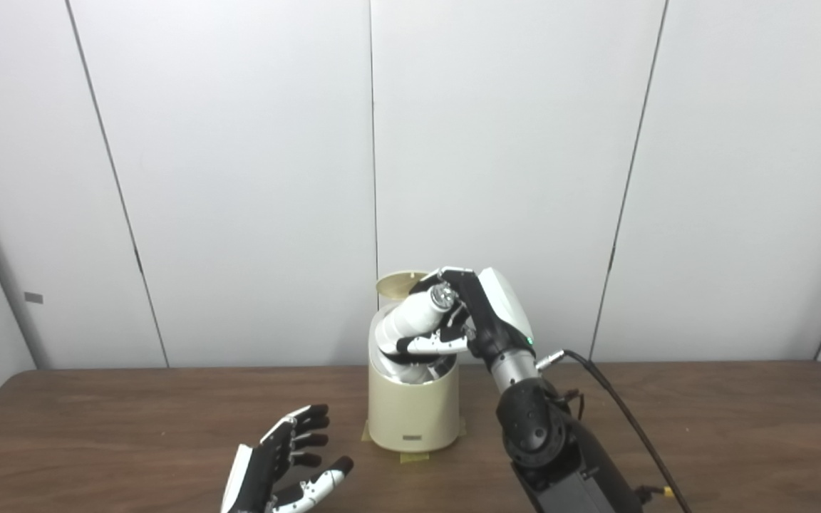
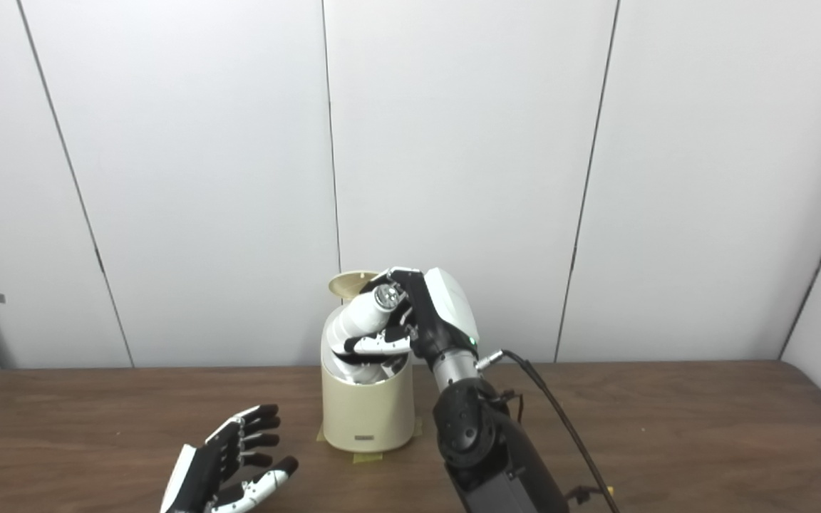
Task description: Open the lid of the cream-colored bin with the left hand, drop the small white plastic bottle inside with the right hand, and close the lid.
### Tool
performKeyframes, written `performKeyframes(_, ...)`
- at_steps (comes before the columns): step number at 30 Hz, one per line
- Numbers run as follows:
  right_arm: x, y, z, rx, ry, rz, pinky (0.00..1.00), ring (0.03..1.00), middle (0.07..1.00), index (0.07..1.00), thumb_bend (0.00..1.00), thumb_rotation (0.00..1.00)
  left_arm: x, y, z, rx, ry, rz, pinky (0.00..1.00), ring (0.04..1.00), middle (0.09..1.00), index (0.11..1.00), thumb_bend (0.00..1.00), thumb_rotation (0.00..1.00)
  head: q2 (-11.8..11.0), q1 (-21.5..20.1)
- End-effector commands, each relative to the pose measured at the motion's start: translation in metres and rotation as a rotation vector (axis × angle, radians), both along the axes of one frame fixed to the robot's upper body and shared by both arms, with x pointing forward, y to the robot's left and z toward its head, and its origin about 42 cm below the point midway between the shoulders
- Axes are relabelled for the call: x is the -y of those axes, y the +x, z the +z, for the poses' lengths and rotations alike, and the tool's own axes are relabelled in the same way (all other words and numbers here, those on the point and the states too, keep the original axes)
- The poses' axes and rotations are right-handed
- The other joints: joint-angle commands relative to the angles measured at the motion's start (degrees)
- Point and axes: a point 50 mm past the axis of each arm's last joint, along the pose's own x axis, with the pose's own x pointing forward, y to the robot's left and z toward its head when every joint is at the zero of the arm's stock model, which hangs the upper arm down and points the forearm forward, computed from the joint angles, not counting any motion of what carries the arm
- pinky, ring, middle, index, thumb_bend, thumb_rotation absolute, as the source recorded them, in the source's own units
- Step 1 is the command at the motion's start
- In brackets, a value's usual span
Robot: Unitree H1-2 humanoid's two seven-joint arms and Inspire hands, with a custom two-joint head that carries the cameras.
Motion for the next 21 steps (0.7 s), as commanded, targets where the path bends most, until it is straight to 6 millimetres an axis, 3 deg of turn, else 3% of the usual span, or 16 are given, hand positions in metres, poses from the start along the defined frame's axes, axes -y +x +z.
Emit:
performKeyframes(1,-0.004,0.002,0.046,0.122,-0.054,-0.001,0.27,0.367,0.475,0.552,0.51,0.00,0.006,0.004,0.010,0.046,0.002,-0.007,0.64,0.734,0.786,0.803,0.63,0.12,0.00,0.00)
performKeyframes(8,-0.002,0.002,0.057,0.129,-0.139,-0.011,0.28,0.371,0.489,0.546,0.51,0.00,0.006,0.005,0.010,0.048,0.006,-0.011,0.66,0.738,0.787,0.804,0.63,0.12,0.08,0.10)
performKeyframes(21,0.004,0.001,0.049,0.102,-0.177,-0.013,0.27,0.365,0.483,0.553,0.51,0.00,0.006,0.003,0.011,0.047,0.004,-0.008,0.66,0.737,0.784,0.807,0.63,0.12,0.56,0.03)
